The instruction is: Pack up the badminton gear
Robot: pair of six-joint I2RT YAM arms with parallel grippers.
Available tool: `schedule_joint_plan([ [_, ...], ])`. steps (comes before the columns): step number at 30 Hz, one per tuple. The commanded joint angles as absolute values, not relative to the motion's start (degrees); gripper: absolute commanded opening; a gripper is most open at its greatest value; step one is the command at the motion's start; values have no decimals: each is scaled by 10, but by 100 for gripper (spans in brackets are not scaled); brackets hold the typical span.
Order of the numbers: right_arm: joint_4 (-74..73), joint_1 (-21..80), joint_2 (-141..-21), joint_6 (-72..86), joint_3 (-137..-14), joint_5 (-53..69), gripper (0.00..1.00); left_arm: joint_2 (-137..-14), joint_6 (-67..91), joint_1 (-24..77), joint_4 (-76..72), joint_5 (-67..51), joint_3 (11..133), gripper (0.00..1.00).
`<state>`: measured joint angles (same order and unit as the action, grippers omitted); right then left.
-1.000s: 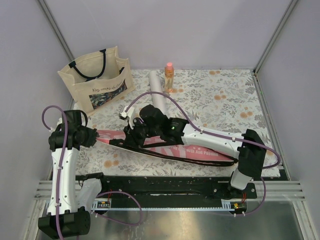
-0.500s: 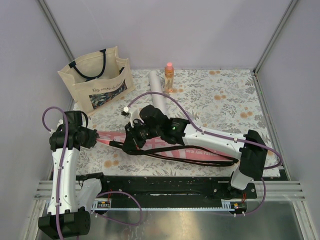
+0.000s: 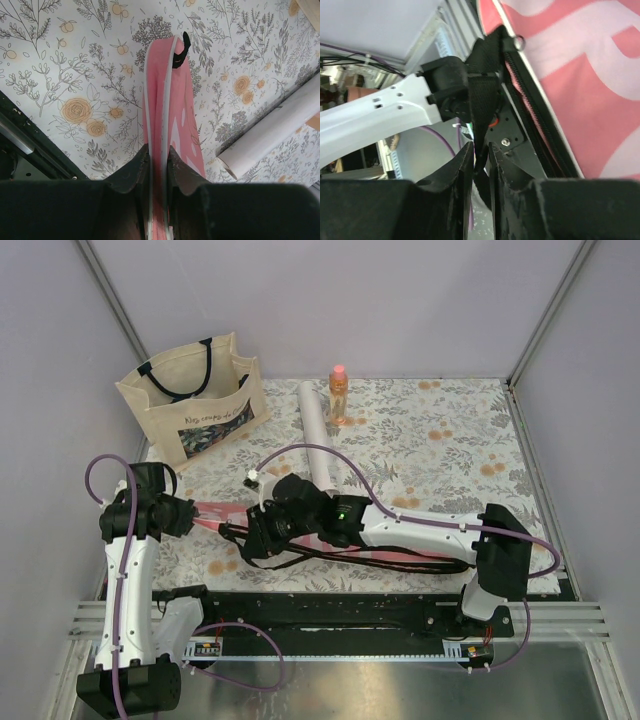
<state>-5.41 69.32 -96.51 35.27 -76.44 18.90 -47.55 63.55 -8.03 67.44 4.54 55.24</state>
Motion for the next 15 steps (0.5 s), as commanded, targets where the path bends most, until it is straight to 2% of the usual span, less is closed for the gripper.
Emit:
schedule_joint_plan([
  [1, -126, 703, -957, 338, -764, 89, 29, -461, 649, -83, 640, 61, 562, 11],
  [6, -142, 704, -938, 337, -749, 47, 41, -461, 650, -83, 639, 55, 560, 11],
  [15, -159, 701, -871, 294, -776, 88, 49, -452, 648, -83, 642, 50, 558, 11],
])
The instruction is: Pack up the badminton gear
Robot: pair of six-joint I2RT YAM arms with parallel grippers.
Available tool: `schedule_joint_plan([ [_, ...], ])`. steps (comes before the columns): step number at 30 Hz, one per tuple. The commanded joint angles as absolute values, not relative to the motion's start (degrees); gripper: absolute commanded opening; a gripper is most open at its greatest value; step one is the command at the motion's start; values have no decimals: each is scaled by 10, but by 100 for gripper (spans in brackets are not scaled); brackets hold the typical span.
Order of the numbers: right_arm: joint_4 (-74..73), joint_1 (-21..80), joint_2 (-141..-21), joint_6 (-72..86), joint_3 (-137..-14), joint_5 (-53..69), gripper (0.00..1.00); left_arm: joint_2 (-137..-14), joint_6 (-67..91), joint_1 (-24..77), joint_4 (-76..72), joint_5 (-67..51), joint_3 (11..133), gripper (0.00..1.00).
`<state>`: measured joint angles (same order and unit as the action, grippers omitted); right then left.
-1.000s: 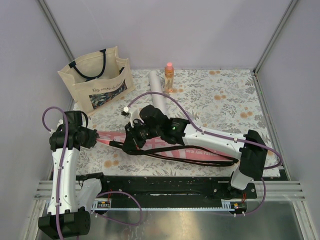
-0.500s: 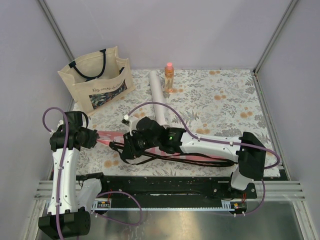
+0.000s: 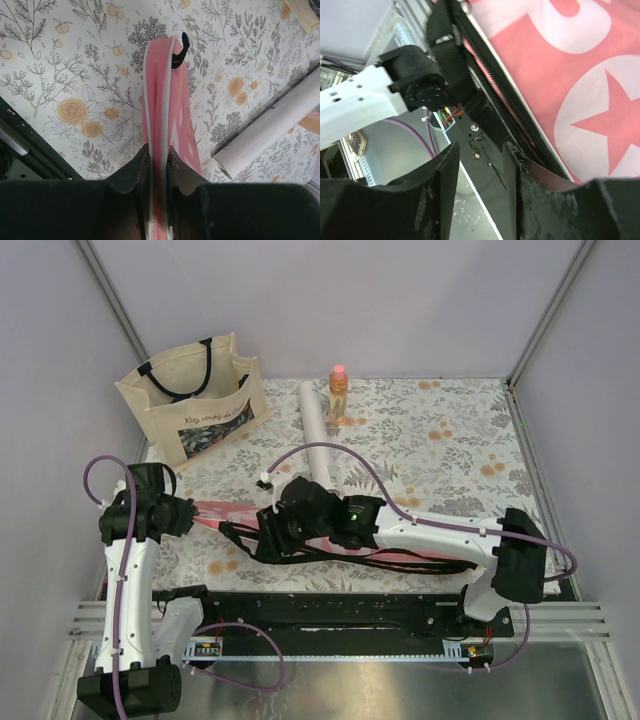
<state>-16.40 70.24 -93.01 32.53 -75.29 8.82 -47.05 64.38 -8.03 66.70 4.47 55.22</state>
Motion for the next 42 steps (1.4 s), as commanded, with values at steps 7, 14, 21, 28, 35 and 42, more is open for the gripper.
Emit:
schedule_joint_plan([
  [7, -105, 656, -893, 296, -810, 133, 52, -439, 650, -83, 641, 31, 554, 11],
  [14, -26, 616, -975, 321, -844, 206, 52, -433, 650, -83, 643, 20, 553, 12],
  [21, 18, 615, -1053, 347, -889, 294, 51, -431, 653, -83, 643, 3, 545, 12],
  [28, 66, 616, -1058, 377, -866, 312, 47, -430, 656, -83, 642, 3, 540, 12],
  [35, 70, 616, -1057, 389, -855, 312, 35, -429, 658, -83, 642, 3, 541, 12],
  [42, 62, 616, -1053, 389, -840, 295, 37, -430, 660, -83, 641, 3, 542, 12],
])
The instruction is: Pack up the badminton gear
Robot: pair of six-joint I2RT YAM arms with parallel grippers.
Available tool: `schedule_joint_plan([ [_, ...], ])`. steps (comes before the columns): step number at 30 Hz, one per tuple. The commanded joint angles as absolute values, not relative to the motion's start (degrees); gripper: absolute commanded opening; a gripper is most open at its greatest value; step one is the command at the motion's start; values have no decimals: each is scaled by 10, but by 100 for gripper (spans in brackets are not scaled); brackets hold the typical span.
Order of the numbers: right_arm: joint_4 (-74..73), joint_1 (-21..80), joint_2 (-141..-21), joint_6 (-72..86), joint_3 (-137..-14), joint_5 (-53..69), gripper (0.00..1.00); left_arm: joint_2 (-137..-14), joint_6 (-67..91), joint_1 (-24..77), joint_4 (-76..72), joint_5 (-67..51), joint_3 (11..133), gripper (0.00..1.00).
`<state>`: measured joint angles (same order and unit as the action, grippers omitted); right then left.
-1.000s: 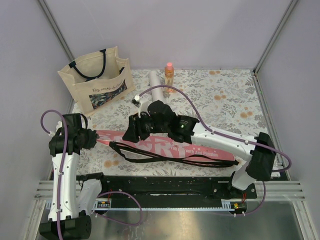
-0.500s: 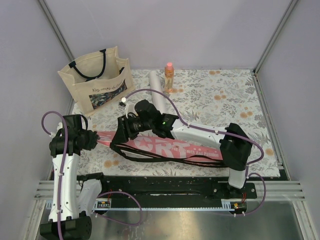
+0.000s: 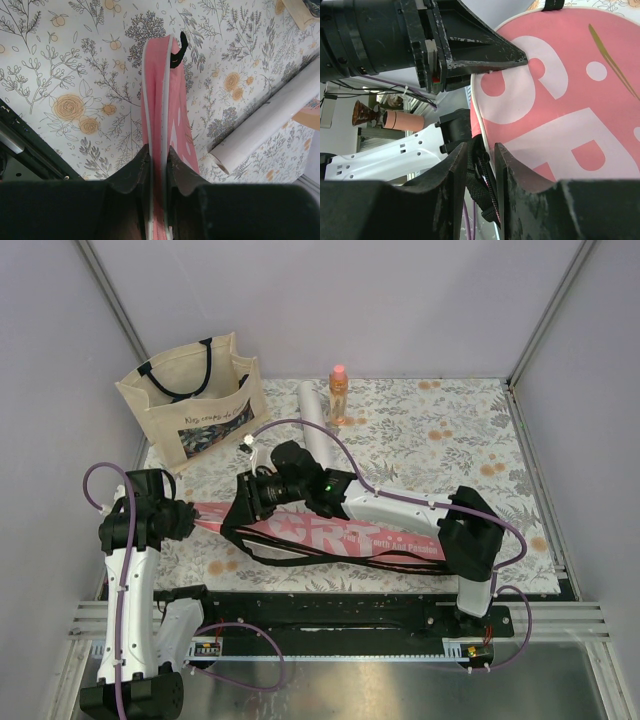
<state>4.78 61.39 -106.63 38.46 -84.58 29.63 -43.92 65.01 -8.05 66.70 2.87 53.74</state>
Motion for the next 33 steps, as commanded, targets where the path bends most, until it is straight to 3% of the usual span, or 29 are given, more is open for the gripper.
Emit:
schedule_joint_plan([
  [1, 61, 616, -1053, 389, -839, 294, 37, -430, 660, -83, 641, 3, 541, 12],
  [5, 60, 616, -1052, 393, -835, 289, 31, -428, 662, -83, 642, 4, 541, 12],
  [9, 62, 616, -1039, 394, -822, 266, 0, -426, 663, -83, 641, 9, 542, 12],
  [12, 61, 614, -1024, 395, -809, 251, 0, -426, 664, -83, 642, 18, 548, 9],
  [14, 56, 611, -1005, 401, -790, 230, 0, -425, 663, -83, 642, 24, 554, 0],
  [24, 4, 595, -875, 366, -690, 128, 0, -417, 679, -83, 686, 77, 585, 0],
  [33, -173, 552, -727, 370, -572, -123, 0, -414, 693, -83, 721, 120, 613, 0],
])
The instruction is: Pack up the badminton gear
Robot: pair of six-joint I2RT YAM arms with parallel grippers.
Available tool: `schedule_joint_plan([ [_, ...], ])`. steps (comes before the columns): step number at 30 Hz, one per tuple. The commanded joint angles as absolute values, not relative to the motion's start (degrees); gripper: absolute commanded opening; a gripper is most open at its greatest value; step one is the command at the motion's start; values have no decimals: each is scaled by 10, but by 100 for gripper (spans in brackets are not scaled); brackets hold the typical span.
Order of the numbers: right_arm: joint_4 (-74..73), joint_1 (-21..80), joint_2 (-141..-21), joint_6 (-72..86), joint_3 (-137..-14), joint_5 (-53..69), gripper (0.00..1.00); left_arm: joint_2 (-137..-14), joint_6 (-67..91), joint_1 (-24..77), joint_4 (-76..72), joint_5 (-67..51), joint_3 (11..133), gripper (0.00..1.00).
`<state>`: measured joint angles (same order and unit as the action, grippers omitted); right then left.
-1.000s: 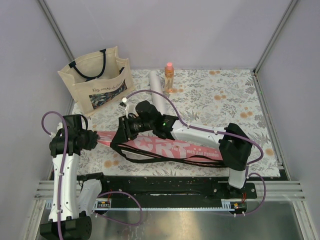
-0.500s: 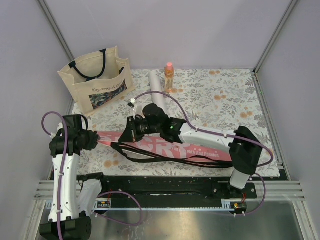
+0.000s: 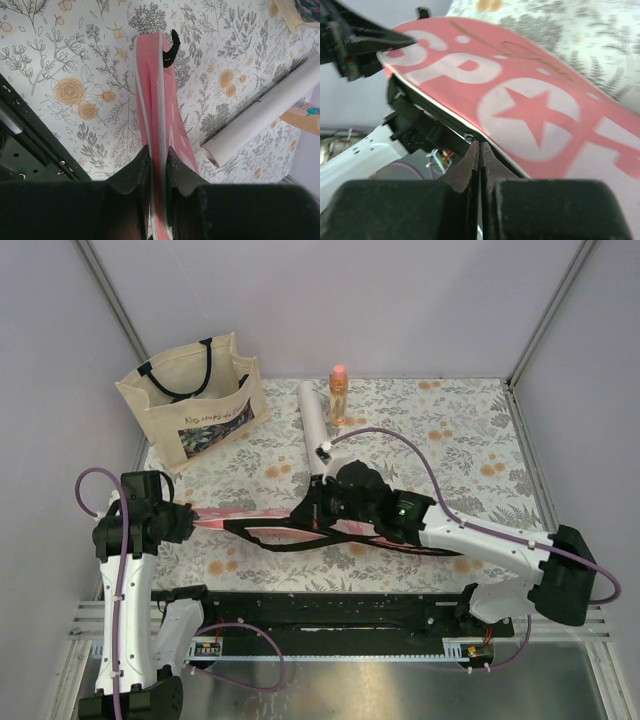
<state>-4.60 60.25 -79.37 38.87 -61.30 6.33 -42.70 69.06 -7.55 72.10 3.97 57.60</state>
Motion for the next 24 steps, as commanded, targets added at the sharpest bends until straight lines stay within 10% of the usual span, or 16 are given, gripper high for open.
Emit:
schedule_joint_plan([
  [1, -186, 546, -709, 368, -563, -146, 0, -414, 695, -84, 722, 119, 613, 0],
  [24, -266, 370, -571, 296, -489, -334, 0, -411, 692, -83, 765, 144, 651, 0],
])
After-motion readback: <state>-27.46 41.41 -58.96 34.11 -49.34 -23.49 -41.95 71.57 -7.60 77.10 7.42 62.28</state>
